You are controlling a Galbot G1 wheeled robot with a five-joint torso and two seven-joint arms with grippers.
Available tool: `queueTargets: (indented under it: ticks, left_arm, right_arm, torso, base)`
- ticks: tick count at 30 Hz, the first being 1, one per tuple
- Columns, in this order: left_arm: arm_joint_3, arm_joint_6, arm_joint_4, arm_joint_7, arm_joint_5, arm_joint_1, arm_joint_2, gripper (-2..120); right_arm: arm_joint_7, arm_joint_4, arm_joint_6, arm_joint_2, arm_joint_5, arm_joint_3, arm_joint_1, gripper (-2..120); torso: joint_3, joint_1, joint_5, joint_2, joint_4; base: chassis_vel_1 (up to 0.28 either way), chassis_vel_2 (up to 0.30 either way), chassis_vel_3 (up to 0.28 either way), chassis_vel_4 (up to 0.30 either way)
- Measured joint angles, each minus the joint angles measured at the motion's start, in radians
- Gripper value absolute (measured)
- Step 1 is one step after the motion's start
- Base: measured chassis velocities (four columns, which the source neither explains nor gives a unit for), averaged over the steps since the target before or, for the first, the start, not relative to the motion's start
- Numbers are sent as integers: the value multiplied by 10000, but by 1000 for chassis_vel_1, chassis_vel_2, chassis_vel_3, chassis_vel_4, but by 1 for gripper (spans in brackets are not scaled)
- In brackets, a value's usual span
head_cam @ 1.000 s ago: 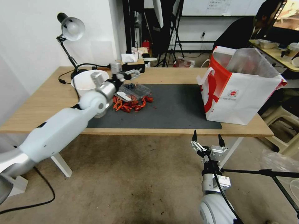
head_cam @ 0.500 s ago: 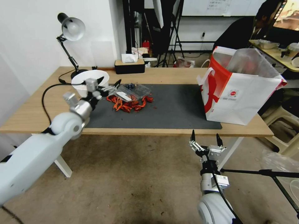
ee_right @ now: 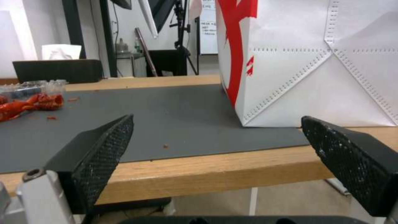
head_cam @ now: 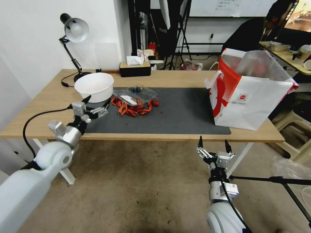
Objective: Pick up the trash from the table and place it into the takeout bag.
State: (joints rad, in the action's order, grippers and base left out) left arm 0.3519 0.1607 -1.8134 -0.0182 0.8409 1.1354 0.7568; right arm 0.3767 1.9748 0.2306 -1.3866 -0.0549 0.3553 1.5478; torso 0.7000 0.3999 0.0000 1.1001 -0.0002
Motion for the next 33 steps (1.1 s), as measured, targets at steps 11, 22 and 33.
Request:
queueTargets:
  ticks: [11, 22, 33]
  left_arm:
    - [1563, 229, -398, 74, -1556, 1815, 1238, 100]
    - [2547, 615, -473, -180, -2329, 2940, 2249, 100]
    - [2765, 916, -388, -373, -2578, 3613, 2656, 100]
  right_arm:
    - [-13, -12, 6, 48, 1, 2, -40, 100]
    - [-30, -75, 12, 46, -16, -18, -100, 100]
    - [-67, -122, 25, 47, -13, -24, -118, 100]
  torso:
    - [-1, -1, 2, 0, 2]
    - [0, -1, 1, 0, 3]
    - [1, -1, 0, 0, 3]
  base:
    - [0, 0, 0, 0]
    - [0, 0, 0, 0]
    - [0, 0, 0, 0]
